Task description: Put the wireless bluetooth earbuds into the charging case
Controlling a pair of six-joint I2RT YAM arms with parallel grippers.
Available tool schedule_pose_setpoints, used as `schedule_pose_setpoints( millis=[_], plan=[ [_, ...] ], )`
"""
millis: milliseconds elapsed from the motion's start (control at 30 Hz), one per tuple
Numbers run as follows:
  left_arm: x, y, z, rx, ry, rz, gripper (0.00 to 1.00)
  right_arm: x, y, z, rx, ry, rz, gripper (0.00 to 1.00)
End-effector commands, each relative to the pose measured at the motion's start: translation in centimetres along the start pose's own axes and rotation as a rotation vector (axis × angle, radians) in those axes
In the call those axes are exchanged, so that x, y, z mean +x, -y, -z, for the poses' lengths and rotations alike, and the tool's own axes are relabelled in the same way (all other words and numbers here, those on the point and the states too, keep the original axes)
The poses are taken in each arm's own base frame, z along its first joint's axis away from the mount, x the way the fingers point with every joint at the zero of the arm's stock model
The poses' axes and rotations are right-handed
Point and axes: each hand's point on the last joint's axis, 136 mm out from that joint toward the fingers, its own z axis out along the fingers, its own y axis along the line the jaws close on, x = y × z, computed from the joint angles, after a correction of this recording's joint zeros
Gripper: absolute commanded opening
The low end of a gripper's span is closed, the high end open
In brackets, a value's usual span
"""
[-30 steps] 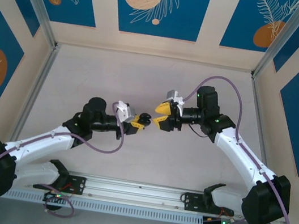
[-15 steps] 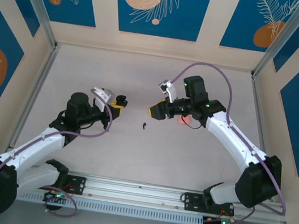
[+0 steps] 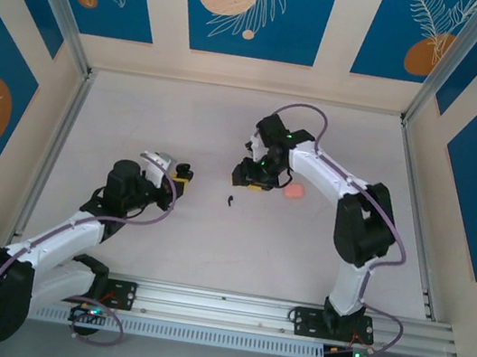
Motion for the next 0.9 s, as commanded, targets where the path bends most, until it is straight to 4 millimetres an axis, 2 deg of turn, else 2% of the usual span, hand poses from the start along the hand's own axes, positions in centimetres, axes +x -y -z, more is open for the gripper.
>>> schedule_pose_setpoints(
  millis=[0, 400, 867],
  plan=[
    [-1.1, 0.0, 0.2, 0.007, 0.052, -0.031, 0.17, 1.2, 0.6, -1.1, 0.078, -0.102, -0.054, 0.48],
    [-1.4, 0.2, 0.3, 0.014, 0.042, -0.063, 0.17, 0.5, 0.6, -5.4, 0.126, -0.196, -0.031, 0.42],
    [-2.1, 0.6, 0.2, 0.031, 0.051, -0.066, 0.17, 0.3, 0.5, -7.9, 0.112, -0.235, -0.03, 0.35]
  ],
)
